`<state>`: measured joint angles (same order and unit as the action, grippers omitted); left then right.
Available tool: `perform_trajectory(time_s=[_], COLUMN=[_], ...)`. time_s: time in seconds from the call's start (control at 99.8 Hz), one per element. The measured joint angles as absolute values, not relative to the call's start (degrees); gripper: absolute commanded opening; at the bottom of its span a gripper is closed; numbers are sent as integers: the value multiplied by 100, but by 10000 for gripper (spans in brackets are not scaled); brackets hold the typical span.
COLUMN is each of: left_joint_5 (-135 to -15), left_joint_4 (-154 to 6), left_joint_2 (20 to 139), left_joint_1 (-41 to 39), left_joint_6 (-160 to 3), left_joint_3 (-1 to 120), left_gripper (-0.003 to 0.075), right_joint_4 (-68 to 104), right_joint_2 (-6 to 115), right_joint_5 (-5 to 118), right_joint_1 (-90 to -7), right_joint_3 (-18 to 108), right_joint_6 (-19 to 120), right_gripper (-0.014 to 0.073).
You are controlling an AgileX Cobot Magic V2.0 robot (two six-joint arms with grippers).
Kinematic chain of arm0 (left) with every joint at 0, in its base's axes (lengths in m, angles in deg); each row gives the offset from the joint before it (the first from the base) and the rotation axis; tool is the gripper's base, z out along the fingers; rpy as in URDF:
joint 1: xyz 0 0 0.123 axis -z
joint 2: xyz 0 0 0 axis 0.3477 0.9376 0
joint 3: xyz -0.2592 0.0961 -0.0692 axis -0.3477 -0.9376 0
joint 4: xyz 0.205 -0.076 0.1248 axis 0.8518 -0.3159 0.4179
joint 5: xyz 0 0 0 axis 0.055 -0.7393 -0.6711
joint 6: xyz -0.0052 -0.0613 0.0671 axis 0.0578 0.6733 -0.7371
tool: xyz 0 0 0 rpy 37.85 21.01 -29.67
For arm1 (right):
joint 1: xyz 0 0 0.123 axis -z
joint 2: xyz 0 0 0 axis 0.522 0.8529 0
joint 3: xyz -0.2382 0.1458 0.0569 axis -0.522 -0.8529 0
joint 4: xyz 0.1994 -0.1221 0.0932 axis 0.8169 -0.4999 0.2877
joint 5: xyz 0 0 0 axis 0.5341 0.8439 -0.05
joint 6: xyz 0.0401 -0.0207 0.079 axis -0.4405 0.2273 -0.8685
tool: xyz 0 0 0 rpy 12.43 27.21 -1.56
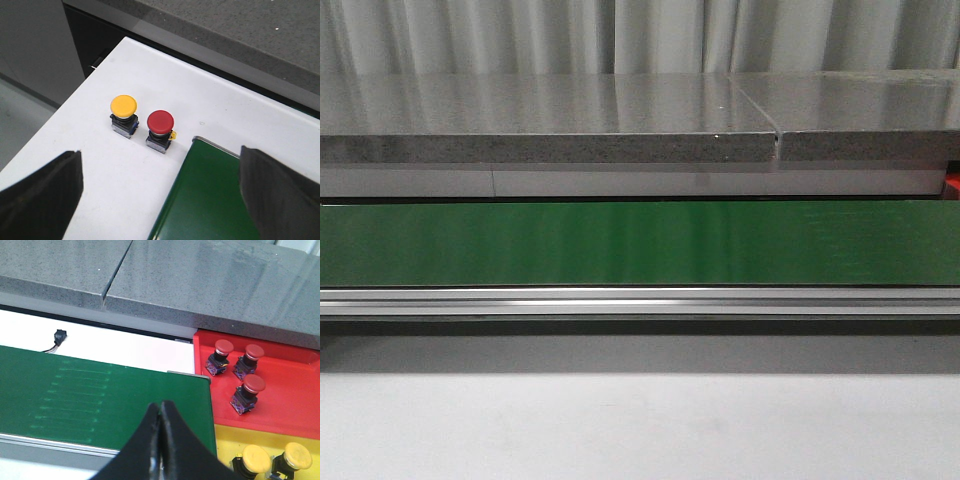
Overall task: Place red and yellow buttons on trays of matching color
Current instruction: 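Move the left gripper onto the red mushroom button beside the belt and grasp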
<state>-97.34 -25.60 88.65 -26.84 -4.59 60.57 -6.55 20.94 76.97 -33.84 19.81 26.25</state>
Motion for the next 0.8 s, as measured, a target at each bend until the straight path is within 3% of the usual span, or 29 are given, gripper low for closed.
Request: perform_trajectory(time_s=[0.381, 0.802], left_joint_5=[-9694, -9409], left_joint_4=[-2570, -2685], left_joint_2=[11324, 12458], left_joint_1=[-3058, -3058], left_joint_6=[-459, -506], left_joint_3=[7268, 7498], left_gripper=[620, 620], right_joint_4=[-655, -655], right_joint_2=[2094, 2094], right_joint_5=[7697, 7697], right_joint_1=[-3384, -3384], right_joint_3=[1981, 1981], right_joint_6=[2625, 2625], right_gripper=[-68, -68])
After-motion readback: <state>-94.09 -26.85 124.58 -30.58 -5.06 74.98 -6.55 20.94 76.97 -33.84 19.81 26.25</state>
